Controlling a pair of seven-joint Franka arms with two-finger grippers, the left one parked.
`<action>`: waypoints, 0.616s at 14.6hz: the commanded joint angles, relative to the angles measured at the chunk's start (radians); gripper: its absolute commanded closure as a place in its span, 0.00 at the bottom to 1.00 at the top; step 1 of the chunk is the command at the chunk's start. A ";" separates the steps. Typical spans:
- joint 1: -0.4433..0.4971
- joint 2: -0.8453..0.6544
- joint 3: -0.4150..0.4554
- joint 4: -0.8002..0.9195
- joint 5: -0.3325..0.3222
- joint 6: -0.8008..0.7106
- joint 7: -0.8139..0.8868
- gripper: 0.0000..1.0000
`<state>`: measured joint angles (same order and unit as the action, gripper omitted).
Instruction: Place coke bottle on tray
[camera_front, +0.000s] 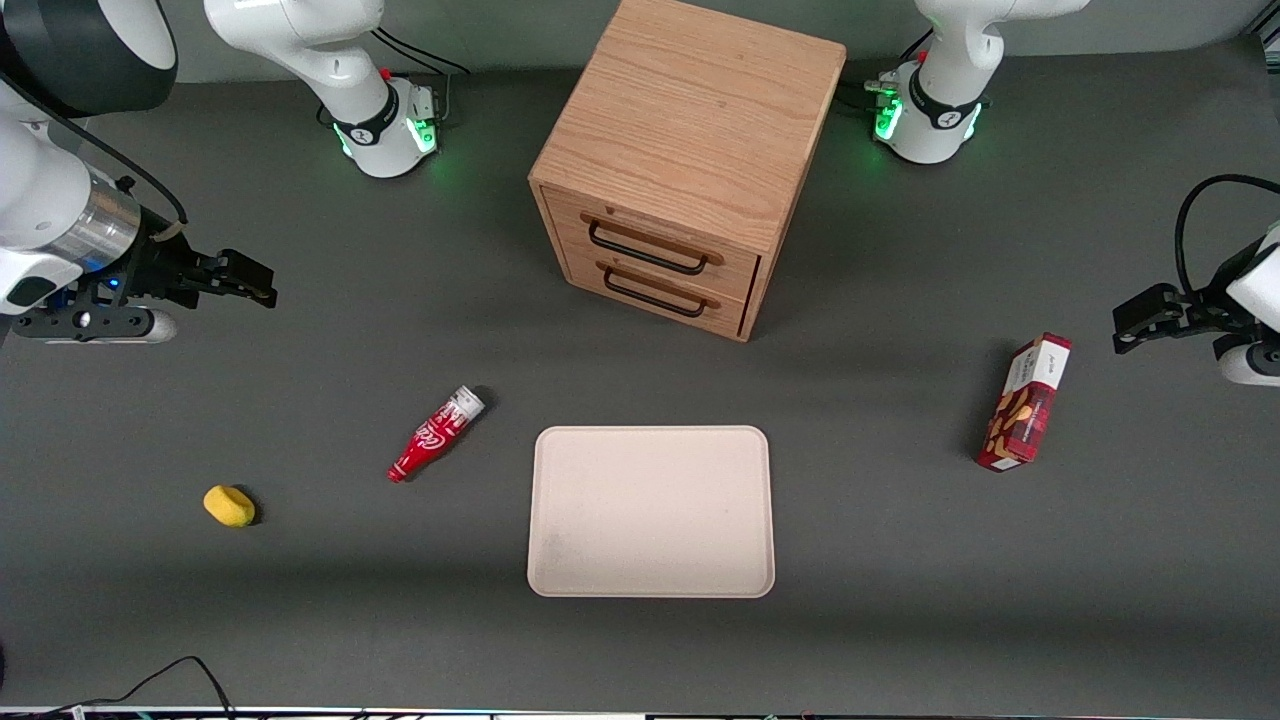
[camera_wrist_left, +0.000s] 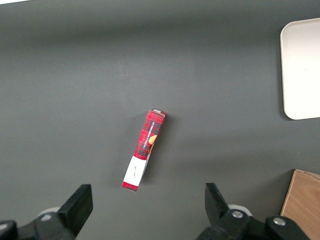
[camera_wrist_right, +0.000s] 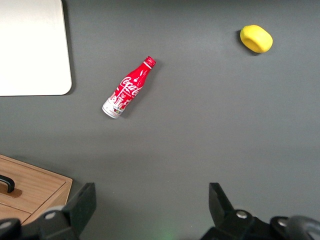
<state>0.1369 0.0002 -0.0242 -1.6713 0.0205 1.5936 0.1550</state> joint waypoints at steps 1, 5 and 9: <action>-0.020 0.011 0.015 0.027 0.004 -0.021 -0.005 0.00; -0.019 0.043 0.017 0.073 0.003 -0.052 0.003 0.00; -0.005 0.116 0.017 0.093 0.009 -0.049 0.116 0.00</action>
<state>0.1364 0.0511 -0.0179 -1.6338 0.0204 1.5652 0.2170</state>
